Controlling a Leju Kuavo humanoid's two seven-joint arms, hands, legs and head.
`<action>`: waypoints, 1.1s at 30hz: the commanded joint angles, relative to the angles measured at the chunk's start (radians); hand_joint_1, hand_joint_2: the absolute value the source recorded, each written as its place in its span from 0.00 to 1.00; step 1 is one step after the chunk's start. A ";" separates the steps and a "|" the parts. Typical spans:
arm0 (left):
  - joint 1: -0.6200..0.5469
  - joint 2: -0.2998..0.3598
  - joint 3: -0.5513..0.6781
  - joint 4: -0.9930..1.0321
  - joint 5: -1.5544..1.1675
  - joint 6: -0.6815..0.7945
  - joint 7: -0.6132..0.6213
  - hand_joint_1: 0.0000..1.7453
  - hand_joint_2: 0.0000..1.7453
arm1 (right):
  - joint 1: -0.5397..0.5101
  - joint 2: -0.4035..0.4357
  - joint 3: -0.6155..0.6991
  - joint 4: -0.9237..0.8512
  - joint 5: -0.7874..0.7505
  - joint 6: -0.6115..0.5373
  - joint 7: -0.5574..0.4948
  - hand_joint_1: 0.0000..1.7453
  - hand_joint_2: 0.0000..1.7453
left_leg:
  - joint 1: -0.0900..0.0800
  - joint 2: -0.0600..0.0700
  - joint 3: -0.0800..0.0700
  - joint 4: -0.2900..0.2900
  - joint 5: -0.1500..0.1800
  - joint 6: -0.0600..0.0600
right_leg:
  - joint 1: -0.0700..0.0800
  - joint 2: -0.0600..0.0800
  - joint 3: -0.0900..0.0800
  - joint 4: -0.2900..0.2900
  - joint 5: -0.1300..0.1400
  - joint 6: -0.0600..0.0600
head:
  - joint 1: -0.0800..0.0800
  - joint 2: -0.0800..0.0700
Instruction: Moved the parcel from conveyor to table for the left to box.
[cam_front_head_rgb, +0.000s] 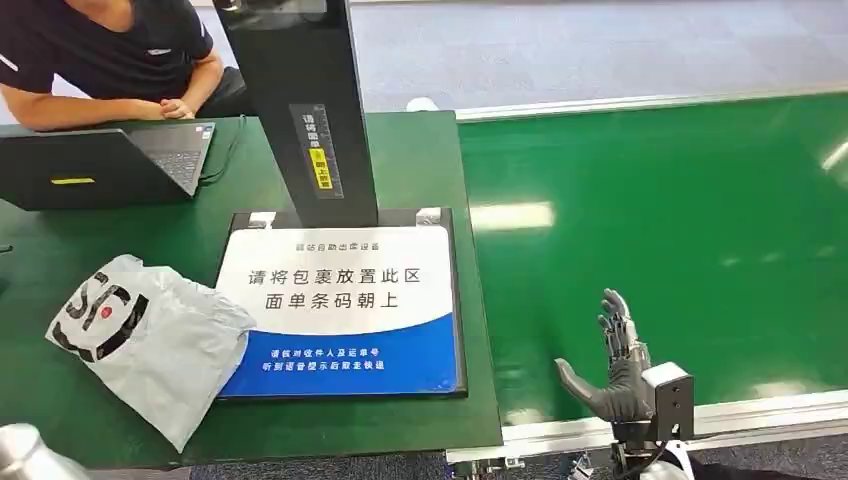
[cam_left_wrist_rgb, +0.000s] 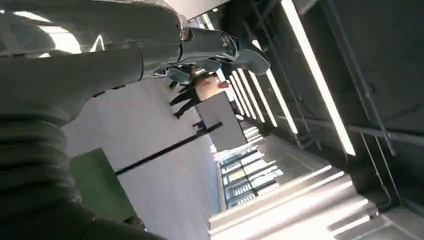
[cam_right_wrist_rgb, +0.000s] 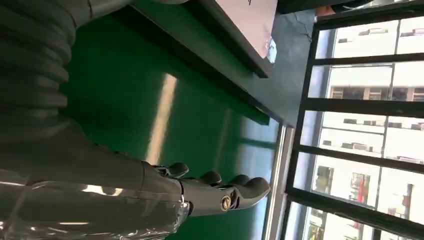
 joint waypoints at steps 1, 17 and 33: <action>0.164 0.098 -0.564 0.100 0.626 -0.750 0.143 0.00 1.00 | 0.008 0.025 -0.047 0.027 -0.004 0.013 -0.015 0.00 1.00 | 0.000 -0.008 0.001 -0.002 0.001 0.000 | 0.000 -0.008 0.002 -0.001 -0.001 -0.001 | -0.001 0.000; 0.300 0.111 -0.960 0.012 0.699 -1.207 0.129 0.00 1.00 | -0.040 0.018 -0.032 0.088 0.005 0.025 -0.013 0.00 1.00 | 0.000 0.000 0.001 0.000 -0.002 0.001 | -0.001 0.000 0.002 -0.001 -0.001 0.001 | 0.000 0.000; 0.268 0.131 -1.041 0.210 0.304 -0.935 0.353 0.00 1.00 | -0.001 0.010 -0.013 0.076 0.009 0.007 -0.024 0.00 1.00 | 0.000 0.000 0.002 -0.001 -0.002 0.001 | -0.001 -0.001 0.003 -0.001 -0.001 0.001 | 0.000 0.000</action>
